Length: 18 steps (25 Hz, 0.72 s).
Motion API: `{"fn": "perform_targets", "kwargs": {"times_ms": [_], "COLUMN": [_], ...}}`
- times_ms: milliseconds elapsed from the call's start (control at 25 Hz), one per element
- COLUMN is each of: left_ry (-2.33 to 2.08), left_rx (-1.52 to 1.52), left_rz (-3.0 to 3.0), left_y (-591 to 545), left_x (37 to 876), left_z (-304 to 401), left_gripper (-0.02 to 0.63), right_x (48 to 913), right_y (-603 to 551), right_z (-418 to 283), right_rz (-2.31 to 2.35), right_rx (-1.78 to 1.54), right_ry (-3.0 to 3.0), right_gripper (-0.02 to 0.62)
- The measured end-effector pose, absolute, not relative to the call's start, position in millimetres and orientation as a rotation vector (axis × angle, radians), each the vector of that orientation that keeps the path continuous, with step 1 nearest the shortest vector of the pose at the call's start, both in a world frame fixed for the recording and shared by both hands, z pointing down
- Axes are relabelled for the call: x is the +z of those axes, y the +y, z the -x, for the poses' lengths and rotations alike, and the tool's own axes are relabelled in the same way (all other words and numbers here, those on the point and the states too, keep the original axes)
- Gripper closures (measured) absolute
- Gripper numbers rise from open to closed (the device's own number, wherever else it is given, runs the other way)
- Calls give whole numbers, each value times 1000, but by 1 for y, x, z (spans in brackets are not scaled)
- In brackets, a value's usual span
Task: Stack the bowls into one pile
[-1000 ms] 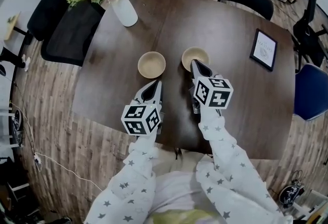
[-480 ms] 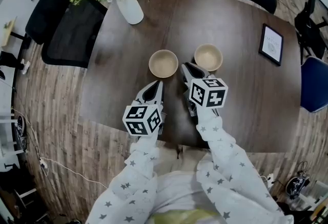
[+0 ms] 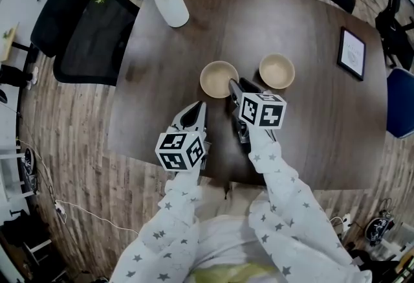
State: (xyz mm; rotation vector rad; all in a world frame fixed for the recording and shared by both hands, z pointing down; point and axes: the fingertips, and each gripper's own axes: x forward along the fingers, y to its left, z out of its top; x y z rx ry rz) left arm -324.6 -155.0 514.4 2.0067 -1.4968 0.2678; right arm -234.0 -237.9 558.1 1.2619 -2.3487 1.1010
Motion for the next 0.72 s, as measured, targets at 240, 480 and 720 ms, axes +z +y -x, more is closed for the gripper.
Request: {"fn": "perform_targets", "kwargs": {"times_ms": [240, 480, 720], "left_ry": [-1487, -1483, -1487], "left_rx": [284, 290, 292], "left_rz": [-2009, -2019, -2019], "left_y": [-160, -160, -160], "left_x": [520, 518, 517], "left_z": [338, 339, 337], "left_gripper": [581, 581, 580], "right_x": [571, 570, 559], "right_y": [-247, -249, -248], "right_z": [239, 236, 234], "right_rz": [-1309, -1335, -1335], "right_rx": [1145, 1153, 1158], "right_ry": [-2290, -2270, -2300], "right_gripper": [471, 526, 549]}}
